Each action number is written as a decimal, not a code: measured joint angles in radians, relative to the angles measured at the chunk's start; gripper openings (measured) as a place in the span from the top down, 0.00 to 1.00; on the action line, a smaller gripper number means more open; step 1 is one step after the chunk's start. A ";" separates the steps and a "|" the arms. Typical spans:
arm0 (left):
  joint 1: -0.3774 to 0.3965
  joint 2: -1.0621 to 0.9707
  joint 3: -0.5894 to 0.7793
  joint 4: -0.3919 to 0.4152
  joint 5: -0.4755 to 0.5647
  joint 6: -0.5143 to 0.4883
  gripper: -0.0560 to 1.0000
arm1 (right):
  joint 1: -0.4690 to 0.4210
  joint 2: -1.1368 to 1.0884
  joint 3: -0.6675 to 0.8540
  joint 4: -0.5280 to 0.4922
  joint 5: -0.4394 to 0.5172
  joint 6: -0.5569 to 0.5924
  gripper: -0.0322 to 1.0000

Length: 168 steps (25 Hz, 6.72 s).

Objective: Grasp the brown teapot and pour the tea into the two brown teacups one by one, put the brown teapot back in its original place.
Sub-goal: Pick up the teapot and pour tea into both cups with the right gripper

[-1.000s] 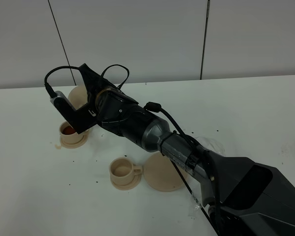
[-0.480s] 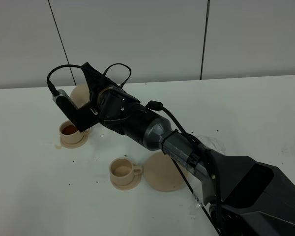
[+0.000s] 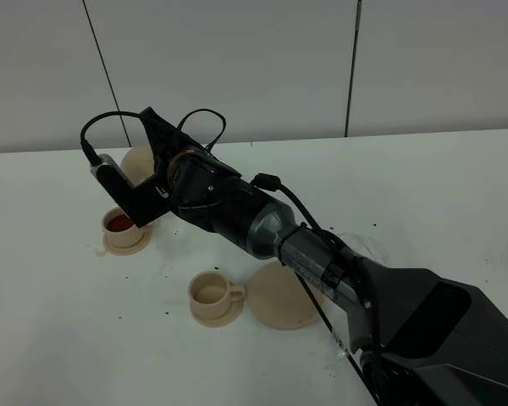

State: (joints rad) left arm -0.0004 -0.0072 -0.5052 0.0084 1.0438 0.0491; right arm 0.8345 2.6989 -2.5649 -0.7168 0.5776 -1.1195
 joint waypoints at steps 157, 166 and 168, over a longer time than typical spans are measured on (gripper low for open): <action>0.000 0.000 0.000 0.000 0.000 0.000 0.71 | -0.033 -0.069 -0.083 0.663 0.657 0.796 0.88; 0.000 0.000 0.000 0.000 0.000 0.000 0.71 | -0.033 -0.069 -0.083 0.663 0.657 0.774 0.88; 0.000 0.000 0.000 0.000 0.000 0.000 0.71 | -0.035 -0.069 -0.083 0.663 0.657 0.773 0.88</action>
State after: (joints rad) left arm -0.0004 -0.0072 -0.5052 0.0084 1.0438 0.0489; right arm 0.7999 2.6294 -2.6475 -0.0535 1.2342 -0.3464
